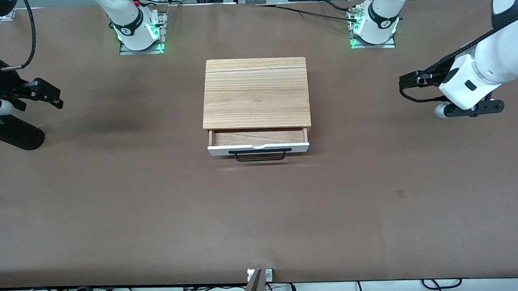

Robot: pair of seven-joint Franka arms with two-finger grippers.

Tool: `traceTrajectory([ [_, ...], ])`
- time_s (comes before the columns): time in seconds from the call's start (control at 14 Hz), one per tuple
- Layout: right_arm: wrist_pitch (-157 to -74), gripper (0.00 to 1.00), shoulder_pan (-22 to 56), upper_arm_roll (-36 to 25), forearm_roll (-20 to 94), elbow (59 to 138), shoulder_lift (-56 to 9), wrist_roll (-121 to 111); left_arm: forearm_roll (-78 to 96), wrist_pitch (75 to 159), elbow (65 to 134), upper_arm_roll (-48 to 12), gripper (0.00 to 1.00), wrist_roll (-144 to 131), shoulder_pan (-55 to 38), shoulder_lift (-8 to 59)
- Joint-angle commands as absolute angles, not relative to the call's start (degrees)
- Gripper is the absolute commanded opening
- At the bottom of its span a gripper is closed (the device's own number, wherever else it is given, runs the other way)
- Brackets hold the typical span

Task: Pull top drawer with both arms simultaneously

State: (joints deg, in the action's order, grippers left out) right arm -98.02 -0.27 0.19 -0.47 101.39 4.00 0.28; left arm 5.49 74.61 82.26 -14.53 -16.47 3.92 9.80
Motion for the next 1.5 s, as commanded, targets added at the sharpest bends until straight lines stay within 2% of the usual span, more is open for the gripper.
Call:
traceTrajectory([
  [0.0,-94.33,1.00,-0.88,1.14,-0.35,97.76,2.12,2.29,3.95,80.93,95.51,-15.56,1.00,-16.35,4.83,0.20],
  [0.14,-91.76,1.00,-0.79,1.23,-0.35,94.66,0.01,2.37,3.96,82.09,96.15,-15.47,1.00,-14.51,5.45,-0.18],
  [0.5,-92.37,1.00,-1.23,1.14,0.70,94.40,-1.92,2.90,3.96,82.18,96.50,-15.56,1.00,-12.39,6.06,-0.35],
  [1.43,-91.67,1.00,-0.62,1.41,0.79,94.31,-1.58,3.51,4.57,83.67,95.71,-14.94,1.00,-10.03,6.42,0.35],
])
